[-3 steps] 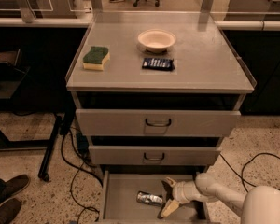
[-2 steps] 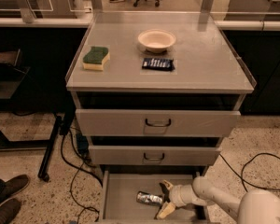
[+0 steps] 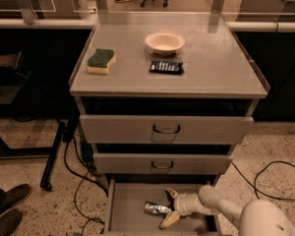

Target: Pick redbull can from bottom drawer and place on counter

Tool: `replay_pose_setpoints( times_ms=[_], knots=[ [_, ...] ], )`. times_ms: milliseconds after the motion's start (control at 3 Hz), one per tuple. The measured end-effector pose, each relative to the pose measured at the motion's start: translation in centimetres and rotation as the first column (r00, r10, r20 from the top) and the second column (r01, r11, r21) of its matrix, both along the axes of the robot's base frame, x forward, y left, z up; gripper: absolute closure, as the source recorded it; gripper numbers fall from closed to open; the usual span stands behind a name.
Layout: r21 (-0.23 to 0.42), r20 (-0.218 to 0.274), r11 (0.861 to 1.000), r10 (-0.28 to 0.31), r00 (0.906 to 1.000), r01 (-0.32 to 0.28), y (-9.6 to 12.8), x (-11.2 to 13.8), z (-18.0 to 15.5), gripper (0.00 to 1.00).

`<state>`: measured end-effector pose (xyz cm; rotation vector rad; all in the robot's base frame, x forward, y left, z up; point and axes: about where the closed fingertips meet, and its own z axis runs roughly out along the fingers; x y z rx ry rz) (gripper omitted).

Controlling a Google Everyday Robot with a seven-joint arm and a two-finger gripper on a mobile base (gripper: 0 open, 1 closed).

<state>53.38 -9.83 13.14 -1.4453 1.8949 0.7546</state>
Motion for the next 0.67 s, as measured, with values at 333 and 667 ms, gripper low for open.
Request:
replay_pose_setpoints(
  times_ms=[333,667],
  knots=[
    [0.015,0.005,1.0,0.0,1.0,0.0,0.1,-0.2,-0.2,0.0],
    [0.043,0.016,0.999,-0.019,0.9997,0.018,0.6,-0.5,-1.5,0.0]
  ],
)
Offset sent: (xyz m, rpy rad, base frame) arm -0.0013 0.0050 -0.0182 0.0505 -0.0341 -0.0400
